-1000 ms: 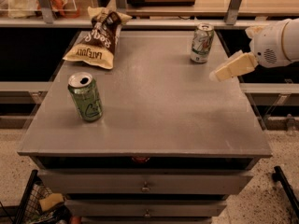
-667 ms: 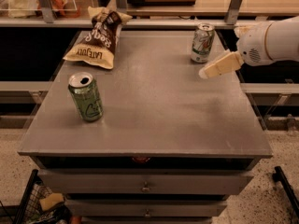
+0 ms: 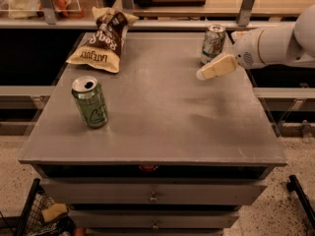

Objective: Pick 7up can

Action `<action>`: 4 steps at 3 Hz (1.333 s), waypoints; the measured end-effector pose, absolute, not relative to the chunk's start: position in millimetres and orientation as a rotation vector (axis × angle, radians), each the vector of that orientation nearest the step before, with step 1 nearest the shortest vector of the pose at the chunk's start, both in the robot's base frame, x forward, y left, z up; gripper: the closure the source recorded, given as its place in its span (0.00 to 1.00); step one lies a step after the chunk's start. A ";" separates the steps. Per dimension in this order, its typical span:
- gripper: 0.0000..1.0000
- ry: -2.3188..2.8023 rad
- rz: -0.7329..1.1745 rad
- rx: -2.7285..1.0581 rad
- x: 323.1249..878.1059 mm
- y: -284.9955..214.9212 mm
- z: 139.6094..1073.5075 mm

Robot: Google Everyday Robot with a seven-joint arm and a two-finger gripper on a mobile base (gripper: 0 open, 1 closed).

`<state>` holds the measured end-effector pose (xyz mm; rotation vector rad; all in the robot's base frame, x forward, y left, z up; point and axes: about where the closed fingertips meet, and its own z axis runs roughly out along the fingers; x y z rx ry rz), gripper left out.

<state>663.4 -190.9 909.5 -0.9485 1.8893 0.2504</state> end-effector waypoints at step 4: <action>0.00 1.887 0.202 -0.834 718.9 -195.0 888.3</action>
Offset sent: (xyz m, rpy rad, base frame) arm 0.0468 0.0004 -0.0191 0.0284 -0.0294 -0.1040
